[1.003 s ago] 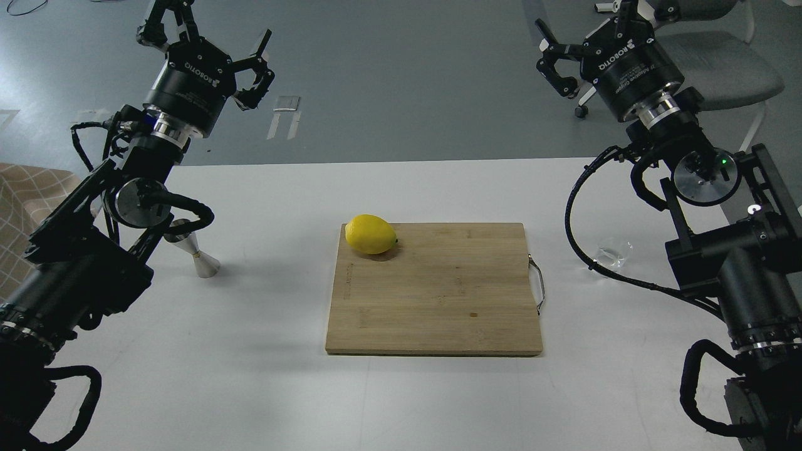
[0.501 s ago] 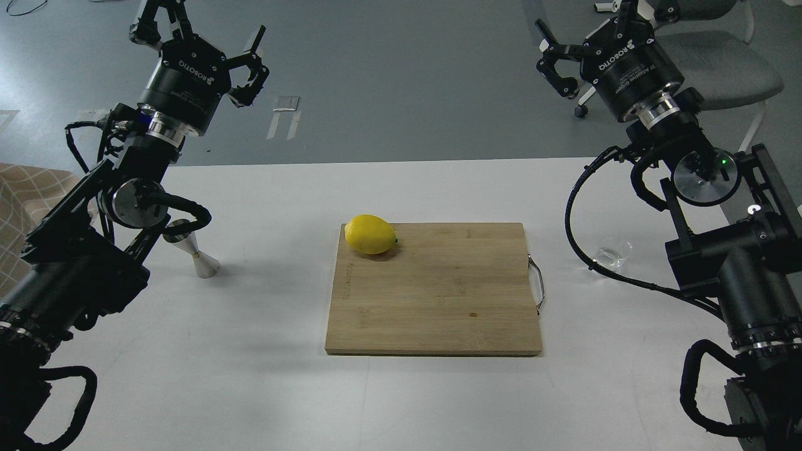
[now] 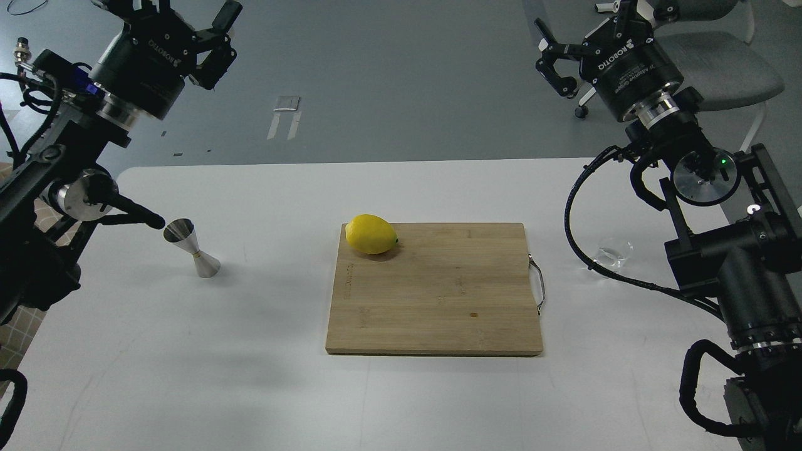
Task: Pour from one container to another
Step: 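Lower the left gripper toward the metal jigger on the table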
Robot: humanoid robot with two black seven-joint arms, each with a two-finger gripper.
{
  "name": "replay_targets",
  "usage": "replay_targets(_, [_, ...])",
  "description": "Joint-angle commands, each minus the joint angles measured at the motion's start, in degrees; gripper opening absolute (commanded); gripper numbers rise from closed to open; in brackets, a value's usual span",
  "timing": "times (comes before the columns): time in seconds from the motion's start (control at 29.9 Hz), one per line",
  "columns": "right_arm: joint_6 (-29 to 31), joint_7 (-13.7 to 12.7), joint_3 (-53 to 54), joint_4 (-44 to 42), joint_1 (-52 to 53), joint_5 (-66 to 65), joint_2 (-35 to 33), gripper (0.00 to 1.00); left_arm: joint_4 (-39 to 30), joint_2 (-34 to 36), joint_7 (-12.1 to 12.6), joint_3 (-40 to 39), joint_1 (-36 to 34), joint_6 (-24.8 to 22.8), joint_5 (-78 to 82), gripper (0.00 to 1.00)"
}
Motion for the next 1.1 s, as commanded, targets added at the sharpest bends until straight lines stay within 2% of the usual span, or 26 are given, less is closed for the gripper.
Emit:
replay_targets(0.0, [0.0, 0.0, 0.0, 0.0, 0.0, 0.0, 0.0, 1.0, -8.4, 5.2, 0.0, 0.0, 2.8, 7.0, 9.2, 0.98])
replay_targets(0.13, [0.1, 0.0, 0.0, 0.0, 0.0, 0.0, 0.0, 1.0, -13.6, 10.1, 0.0, 0.0, 5.5, 14.0, 17.3, 0.98])
replay_targets(0.2, [0.1, 0.0, 0.0, 0.0, 0.0, 0.0, 0.0, 1.0, -14.7, 11.9, 0.0, 0.0, 7.4, 19.0, 21.8, 0.98])
replay_targets(0.27, [0.1, 0.0, -0.1, 0.0, 0.0, 0.0, 0.0, 1.0, -15.7, 13.6, 0.0, 0.0, 10.4, 26.8, 29.6, 0.98])
replay_targets(0.3, [0.1, 0.0, -0.1, 0.0, 0.0, 0.0, 0.0, 1.0, -15.7, 13.6, 0.0, 0.0, 10.4, 26.8, 29.7, 0.98])
replay_targets(0.37, [0.1, 0.0, 0.0, 0.0, 0.1, 0.0, 0.0, 1.0, -16.8, 15.8, 0.0, 0.1, 14.7, 33.8, 39.3, 0.98])
replay_targets(0.57, [0.0, 0.0, -0.1, 0.0, 0.1, 0.0, 0.0, 1.0, -17.2, 21.2, 0.0, 0.1, 25.4, 47.9, 55.3, 0.98])
replay_targets(0.8, [0.0, 0.0, -0.1, 0.0, 0.0, 0.0, 0.1, 1.0, -16.7, 25.7, 0.0, 0.1, 38.1, 47.9, 57.3, 0.98])
replay_targets(1.07, [0.0, 0.0, -0.1, -0.1, 0.0, 0.0, 0.1, 1.0, -15.2, 26.2, 0.0, 0.1, 50.4, 47.9, 59.8, 0.98])
